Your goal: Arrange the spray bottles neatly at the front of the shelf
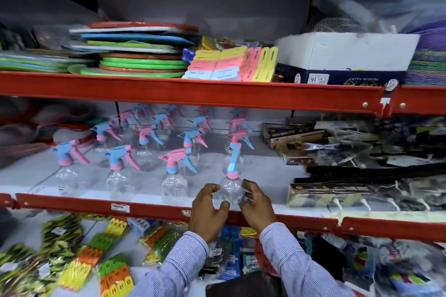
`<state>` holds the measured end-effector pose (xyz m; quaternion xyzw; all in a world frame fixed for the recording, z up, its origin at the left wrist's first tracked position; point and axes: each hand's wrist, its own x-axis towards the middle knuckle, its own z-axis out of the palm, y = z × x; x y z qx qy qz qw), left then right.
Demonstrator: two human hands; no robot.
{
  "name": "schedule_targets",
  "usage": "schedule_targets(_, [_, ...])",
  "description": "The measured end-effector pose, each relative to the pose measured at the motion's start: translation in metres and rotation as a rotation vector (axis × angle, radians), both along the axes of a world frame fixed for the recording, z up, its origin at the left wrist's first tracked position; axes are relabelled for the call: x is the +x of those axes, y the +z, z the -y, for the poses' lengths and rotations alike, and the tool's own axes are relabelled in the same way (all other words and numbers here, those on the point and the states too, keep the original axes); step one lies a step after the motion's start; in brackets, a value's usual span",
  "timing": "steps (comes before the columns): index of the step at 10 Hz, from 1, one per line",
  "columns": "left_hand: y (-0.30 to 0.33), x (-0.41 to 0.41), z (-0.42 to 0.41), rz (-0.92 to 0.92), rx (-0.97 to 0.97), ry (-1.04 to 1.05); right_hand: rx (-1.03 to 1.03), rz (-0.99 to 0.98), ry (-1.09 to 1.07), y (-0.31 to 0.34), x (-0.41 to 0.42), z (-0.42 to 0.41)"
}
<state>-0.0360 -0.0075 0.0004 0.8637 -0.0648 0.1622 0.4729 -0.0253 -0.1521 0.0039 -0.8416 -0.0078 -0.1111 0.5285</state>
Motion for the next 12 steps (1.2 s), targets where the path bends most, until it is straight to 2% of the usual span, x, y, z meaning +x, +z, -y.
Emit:
schedule_targets(3, [0.008,0.013,0.001,-0.102,0.038,-0.040,-0.022,0.033,-0.111,-0.005,-0.013,-0.004])
schedule_targets(6, [0.001,-0.002,-0.005,0.032,-0.019,-0.056,-0.034,-0.009,-0.067,0.002,-0.012,-0.011])
schedule_targets(12, [-0.001,-0.002,-0.011,0.046,-0.008,-0.062,-0.083,-0.018,-0.110,-0.004,-0.013,-0.010])
